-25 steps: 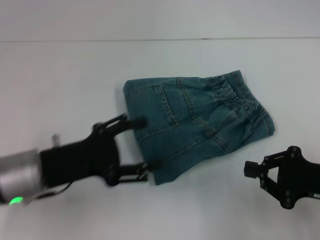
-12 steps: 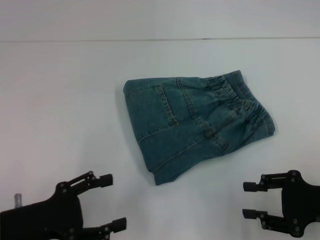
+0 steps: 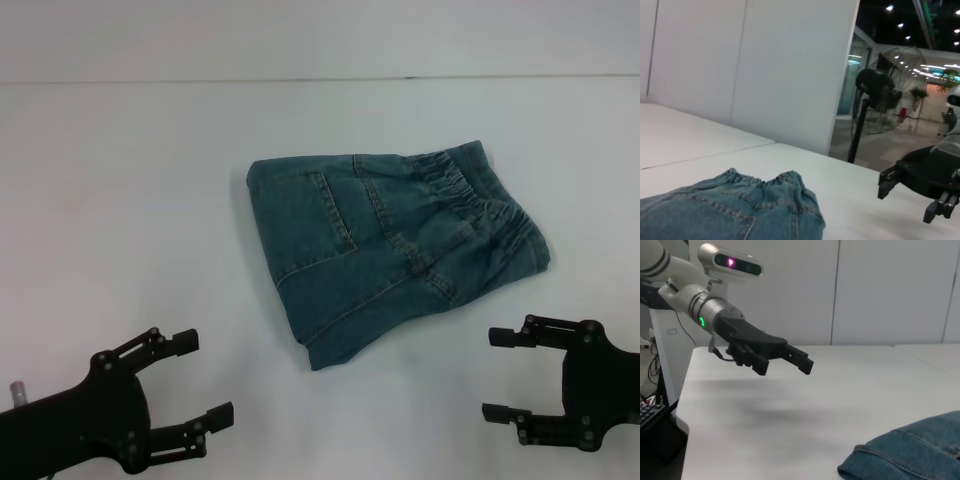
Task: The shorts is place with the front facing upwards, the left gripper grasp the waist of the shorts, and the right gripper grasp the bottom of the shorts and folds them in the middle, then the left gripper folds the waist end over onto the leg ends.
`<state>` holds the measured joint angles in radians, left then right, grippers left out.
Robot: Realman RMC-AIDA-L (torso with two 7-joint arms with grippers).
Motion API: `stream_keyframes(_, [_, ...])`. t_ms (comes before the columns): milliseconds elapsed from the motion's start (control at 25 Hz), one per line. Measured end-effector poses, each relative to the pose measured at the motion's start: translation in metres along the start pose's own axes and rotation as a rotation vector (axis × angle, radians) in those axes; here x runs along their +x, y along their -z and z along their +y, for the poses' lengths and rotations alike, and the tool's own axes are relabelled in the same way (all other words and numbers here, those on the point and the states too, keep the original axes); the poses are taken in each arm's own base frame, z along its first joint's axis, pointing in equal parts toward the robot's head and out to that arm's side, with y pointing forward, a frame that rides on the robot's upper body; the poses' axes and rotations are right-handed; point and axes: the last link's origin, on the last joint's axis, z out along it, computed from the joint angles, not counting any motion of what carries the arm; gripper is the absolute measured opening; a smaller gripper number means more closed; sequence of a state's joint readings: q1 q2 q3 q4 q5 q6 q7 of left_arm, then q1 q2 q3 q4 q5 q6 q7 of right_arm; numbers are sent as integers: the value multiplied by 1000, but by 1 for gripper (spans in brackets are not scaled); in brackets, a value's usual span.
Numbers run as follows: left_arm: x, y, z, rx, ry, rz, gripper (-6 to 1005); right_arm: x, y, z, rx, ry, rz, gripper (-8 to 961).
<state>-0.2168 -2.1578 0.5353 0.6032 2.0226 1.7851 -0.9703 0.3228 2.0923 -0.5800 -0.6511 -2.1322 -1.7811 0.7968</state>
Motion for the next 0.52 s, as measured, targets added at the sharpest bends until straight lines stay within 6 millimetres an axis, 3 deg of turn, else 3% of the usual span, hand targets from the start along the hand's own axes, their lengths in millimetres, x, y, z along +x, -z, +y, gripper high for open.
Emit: stream_keyframes(520, [-1, 1, 0, 12, 4, 2, 936, -2, -1, -1, 20, 38, -29, 765])
